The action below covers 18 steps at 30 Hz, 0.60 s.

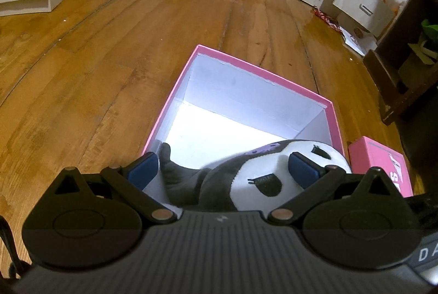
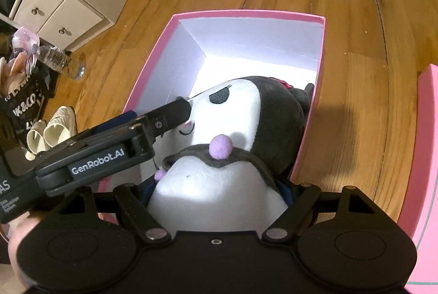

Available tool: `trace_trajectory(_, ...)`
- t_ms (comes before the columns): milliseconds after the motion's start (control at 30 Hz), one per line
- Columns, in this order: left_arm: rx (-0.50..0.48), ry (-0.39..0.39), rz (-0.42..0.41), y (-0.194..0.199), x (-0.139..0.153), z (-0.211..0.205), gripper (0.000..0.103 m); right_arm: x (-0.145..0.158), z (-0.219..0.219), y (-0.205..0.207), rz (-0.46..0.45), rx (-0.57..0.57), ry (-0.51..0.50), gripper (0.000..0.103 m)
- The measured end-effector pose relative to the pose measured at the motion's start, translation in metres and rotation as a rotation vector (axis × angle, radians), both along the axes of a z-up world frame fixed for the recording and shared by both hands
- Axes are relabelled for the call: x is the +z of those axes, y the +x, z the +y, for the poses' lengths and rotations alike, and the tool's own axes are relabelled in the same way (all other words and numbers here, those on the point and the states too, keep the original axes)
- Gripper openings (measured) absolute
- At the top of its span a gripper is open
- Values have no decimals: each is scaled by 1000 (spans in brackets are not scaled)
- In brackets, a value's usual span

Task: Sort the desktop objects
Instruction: 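Press the Kuromi plush down into the box and open the right gripper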

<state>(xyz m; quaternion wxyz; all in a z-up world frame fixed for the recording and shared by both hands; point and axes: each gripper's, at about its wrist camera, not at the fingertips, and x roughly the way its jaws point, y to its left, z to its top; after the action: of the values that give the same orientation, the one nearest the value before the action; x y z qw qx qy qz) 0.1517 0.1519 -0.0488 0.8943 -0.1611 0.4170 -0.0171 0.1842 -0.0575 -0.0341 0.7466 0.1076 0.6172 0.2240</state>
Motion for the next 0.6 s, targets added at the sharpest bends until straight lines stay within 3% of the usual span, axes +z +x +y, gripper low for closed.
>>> trace_trajectory(133,25,-11,27,-5,9,2,103,-3,-1,-1,4,8,16,85)
trace_trajectory(200,29,26,15,-13,21,0,103,-5,-2,0,-6,-4,31,86)
trace_trajectory(367,51,91,-13,-41,41,15,103,-4,5,-1,-122,-30,-27,87)
trace_trajectory(467,40,139,23,-50,39,19,103,-5,5,1,-164,-50,-28,87)
trace_trajectory(600,-15,76,23,-53,41,19,103,-5,5,5,-182,-59,-32,87)
